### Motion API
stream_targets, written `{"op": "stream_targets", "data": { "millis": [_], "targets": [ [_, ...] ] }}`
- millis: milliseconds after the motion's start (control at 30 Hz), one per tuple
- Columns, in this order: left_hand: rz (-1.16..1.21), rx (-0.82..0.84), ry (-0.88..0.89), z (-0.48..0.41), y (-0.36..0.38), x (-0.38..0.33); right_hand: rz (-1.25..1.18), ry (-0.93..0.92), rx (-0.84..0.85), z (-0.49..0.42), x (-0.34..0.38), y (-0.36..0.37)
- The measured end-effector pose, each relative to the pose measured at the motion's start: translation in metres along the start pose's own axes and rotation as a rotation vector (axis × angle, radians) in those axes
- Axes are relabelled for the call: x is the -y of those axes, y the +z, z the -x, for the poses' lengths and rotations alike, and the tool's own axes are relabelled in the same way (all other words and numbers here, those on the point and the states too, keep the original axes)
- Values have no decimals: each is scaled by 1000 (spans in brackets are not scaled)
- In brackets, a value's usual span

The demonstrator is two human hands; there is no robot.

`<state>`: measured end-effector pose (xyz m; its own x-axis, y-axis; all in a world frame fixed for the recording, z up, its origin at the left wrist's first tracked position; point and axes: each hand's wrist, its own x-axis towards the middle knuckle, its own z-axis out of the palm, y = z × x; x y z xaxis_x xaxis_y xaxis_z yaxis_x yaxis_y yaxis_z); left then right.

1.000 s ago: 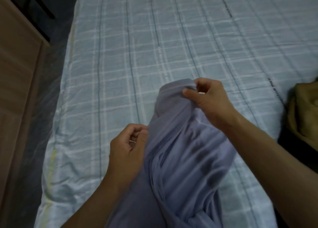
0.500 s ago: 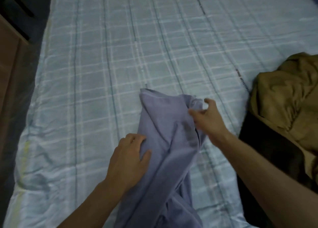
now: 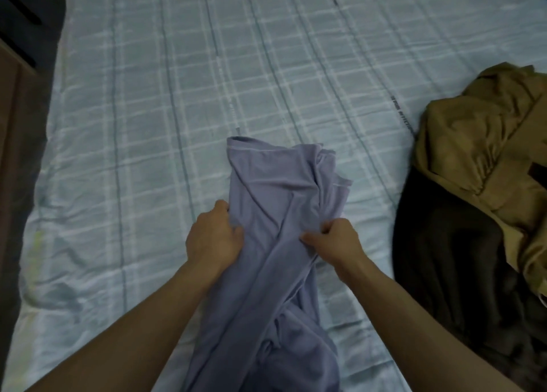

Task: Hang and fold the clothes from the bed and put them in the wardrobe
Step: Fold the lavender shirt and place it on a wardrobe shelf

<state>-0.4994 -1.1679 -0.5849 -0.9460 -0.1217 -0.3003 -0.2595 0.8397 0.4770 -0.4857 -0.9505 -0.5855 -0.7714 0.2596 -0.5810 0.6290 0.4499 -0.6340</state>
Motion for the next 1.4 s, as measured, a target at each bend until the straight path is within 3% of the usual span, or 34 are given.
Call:
{"op": "stream_targets", "data": {
  "millis": [233, 367, 467, 633, 733, 967, 1267, 1400],
  "targets": [
    [176, -166, 115, -9, -15, 17, -298, -157, -121, 11, 9, 3],
    [192, -248, 162, -13, -19, 16, -111, -279, -217, 1, 13, -4],
    [179, -280, 177, -17, -20, 23, 88, -271, -297, -16, 14, -25],
    [159, -164, 64, -18, -12, 33, 187, -127, -187, -19, 13, -29],
    [99, -77, -21, -22, -14, 30, 152, -173, -181, -16, 11, -23],
    [103, -73, 91, -57, -35, 14, 186, -278, -312, -32, 28, -23],
    [133, -7, 131, -128, -27, -2, 301, -101, -248, -80, 53, -27],
    [185, 7, 223, -146, -20, -19, 260, -217, -234, -93, 57, -21]
  ]
}}
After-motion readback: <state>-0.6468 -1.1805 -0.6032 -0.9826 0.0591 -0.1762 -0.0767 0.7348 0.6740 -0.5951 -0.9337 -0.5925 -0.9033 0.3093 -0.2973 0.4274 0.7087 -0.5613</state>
